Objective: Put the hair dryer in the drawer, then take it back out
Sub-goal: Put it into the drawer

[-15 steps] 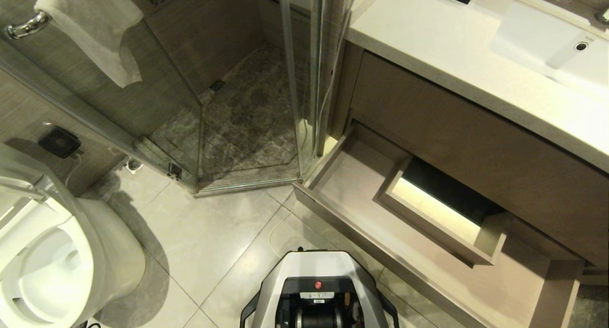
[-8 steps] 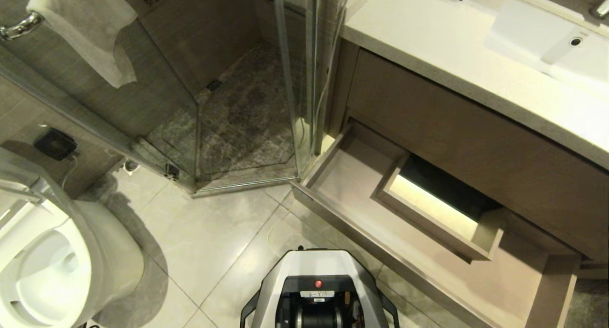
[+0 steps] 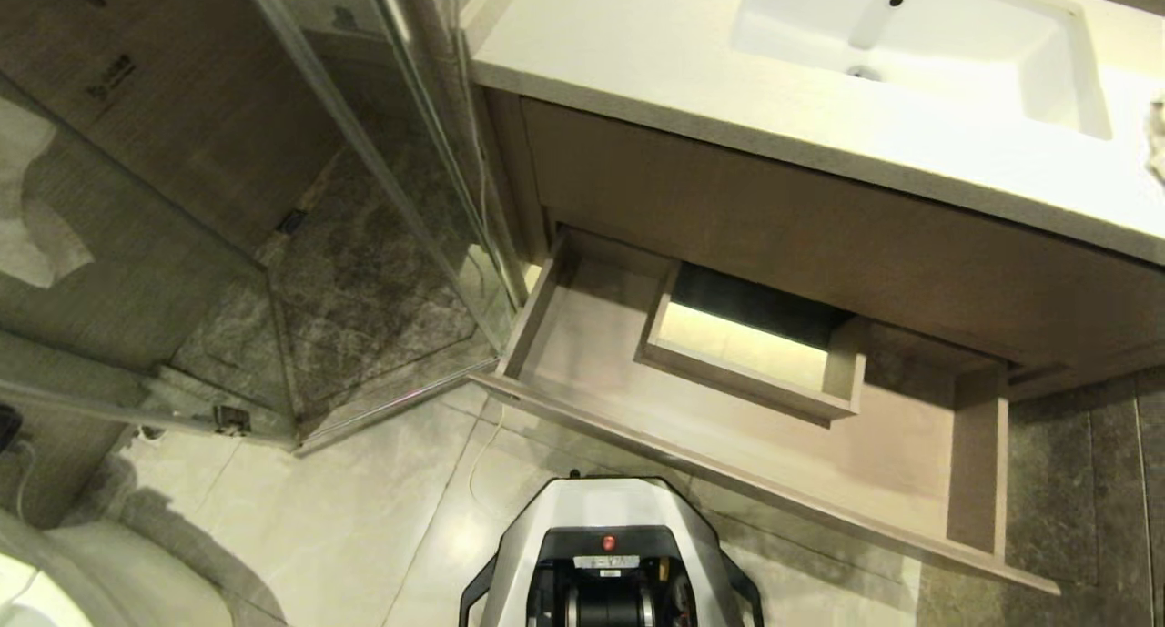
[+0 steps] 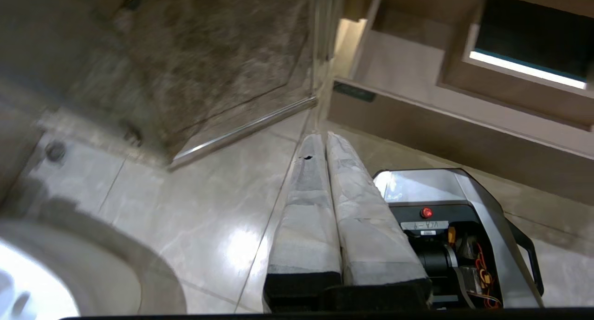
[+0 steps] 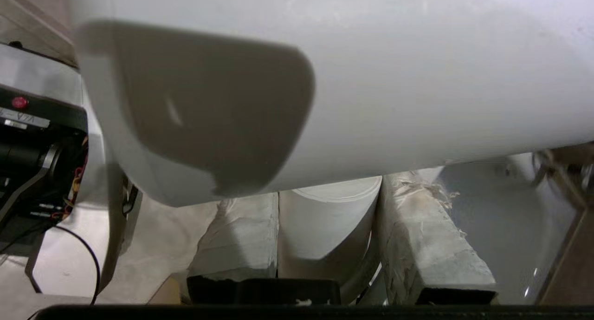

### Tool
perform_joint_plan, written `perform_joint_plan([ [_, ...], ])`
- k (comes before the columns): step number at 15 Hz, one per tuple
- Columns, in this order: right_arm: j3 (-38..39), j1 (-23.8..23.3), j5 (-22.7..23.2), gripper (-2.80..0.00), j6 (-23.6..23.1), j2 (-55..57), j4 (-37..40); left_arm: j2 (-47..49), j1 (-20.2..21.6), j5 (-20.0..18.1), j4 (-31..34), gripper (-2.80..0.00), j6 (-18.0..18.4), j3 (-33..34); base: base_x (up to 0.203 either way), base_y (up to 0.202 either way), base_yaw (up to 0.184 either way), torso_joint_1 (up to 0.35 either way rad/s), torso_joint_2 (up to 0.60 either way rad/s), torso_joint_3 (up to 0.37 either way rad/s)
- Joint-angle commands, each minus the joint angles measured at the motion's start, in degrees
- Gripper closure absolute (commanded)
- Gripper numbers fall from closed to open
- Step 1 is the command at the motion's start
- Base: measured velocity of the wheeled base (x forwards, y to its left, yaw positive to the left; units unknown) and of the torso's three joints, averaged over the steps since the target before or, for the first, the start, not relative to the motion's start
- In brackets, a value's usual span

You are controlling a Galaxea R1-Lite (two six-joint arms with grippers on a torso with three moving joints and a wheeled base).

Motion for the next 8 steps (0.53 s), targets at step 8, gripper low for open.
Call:
perform_joint_plan([
  [8,-1.0,0.0,0.2,0.0,0.1,-2.4,6.6,0.0,0.0,0.0,0.0,0.0,0.0,0.0,0.002,0.009,-0.171,0.001,0.0,0.002],
])
